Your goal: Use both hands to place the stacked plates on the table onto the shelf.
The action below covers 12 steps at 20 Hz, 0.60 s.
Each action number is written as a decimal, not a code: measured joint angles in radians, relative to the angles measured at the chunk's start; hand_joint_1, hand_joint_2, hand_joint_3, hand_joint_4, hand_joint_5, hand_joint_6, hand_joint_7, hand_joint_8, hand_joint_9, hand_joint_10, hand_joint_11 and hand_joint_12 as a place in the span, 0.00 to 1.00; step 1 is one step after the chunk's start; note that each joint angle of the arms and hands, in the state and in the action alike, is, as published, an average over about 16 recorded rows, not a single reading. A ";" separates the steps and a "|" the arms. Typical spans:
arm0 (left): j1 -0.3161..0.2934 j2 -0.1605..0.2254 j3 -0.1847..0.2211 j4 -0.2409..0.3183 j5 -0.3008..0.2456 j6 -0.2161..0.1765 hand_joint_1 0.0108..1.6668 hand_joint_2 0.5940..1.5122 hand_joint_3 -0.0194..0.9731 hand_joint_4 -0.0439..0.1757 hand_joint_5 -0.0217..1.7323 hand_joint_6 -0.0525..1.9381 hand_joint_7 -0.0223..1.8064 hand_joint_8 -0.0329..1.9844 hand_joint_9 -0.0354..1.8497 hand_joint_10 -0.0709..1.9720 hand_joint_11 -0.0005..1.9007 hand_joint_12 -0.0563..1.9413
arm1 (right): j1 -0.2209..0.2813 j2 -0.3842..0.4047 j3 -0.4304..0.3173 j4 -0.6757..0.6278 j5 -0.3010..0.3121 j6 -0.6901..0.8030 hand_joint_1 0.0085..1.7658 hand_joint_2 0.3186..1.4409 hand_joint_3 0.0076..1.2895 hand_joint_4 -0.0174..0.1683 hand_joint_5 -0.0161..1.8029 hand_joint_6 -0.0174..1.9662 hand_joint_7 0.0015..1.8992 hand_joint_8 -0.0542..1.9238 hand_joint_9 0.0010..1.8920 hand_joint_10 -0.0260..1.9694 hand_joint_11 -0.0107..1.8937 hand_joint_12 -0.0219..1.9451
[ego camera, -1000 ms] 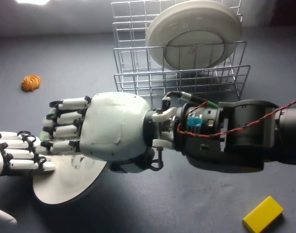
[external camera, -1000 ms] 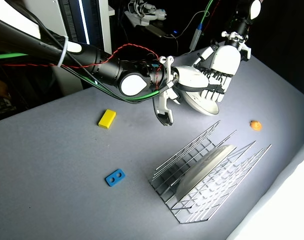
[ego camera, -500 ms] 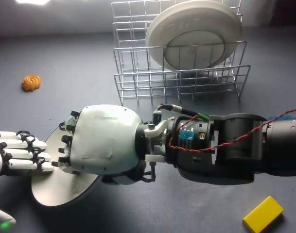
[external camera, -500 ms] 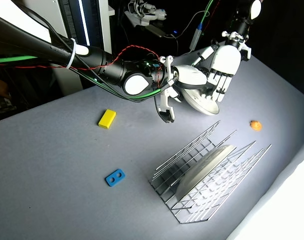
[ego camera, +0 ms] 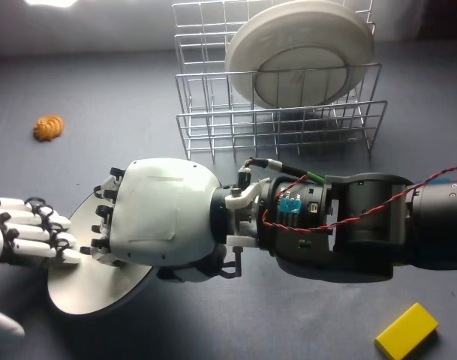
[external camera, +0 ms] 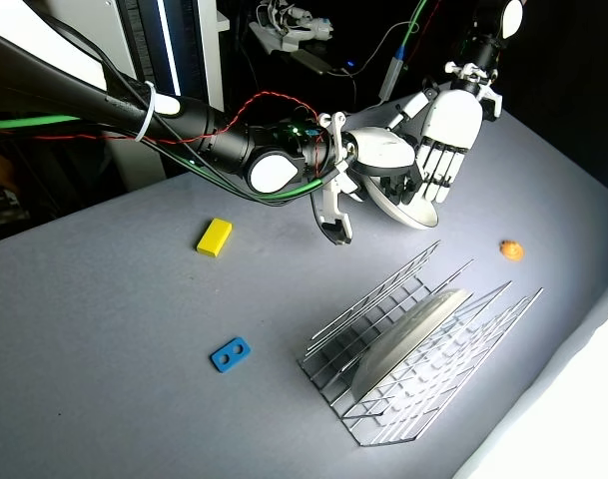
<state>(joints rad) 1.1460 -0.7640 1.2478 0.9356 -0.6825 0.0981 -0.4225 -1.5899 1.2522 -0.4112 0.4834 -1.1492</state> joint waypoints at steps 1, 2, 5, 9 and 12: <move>-0.009 0.003 0.002 -0.010 0.001 0.000 0.01 0.60 0.02 0.19 0.11 0.03 0.08 0.02 0.05 0.03 0.01 0.08 | 0.001 0.003 -0.002 0.000 0.000 0.000 0.68 0.58 0.00 0.18 0.49 0.30 0.53 0.29 0.65 0.02 0.39 0.51; -0.019 0.006 0.004 -0.020 0.001 0.000 0.00 0.60 0.02 0.19 0.11 0.03 0.08 0.02 0.06 0.03 0.01 0.08 | 0.002 0.007 -0.004 0.000 -0.001 0.000 0.68 0.58 0.00 0.18 0.49 0.30 0.53 0.30 0.66 0.02 0.39 0.51; -0.059 0.017 0.016 -0.051 0.002 -0.001 0.00 0.60 0.02 0.20 0.11 0.03 0.08 0.02 0.06 0.03 0.01 0.08 | 0.009 0.026 -0.017 0.000 -0.006 0.001 0.68 0.58 0.00 0.19 0.49 0.31 0.54 0.32 0.66 0.02 0.39 0.51; -0.119 0.031 0.035 -0.082 0.001 -0.001 0.00 0.59 0.02 0.21 0.11 0.03 0.09 0.02 0.07 0.04 0.01 0.09 | 0.023 0.065 -0.049 -0.002 -0.012 0.002 0.68 0.58 0.00 0.19 0.50 0.34 0.55 0.35 0.66 0.02 0.39 0.51; -0.163 0.038 0.049 -0.090 -0.004 -0.001 0.00 0.59 0.02 0.21 0.11 0.03 0.09 0.02 0.07 0.04 0.01 0.09 | 0.039 0.106 -0.084 -0.003 -0.019 0.002 0.68 0.58 0.00 0.20 0.51 0.36 0.56 0.37 0.67 0.02 0.40 0.50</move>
<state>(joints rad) 0.9828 -0.7261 1.2969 0.8452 -0.6864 0.0971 -0.3830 -1.4838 1.1685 -0.4145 0.4646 -1.1470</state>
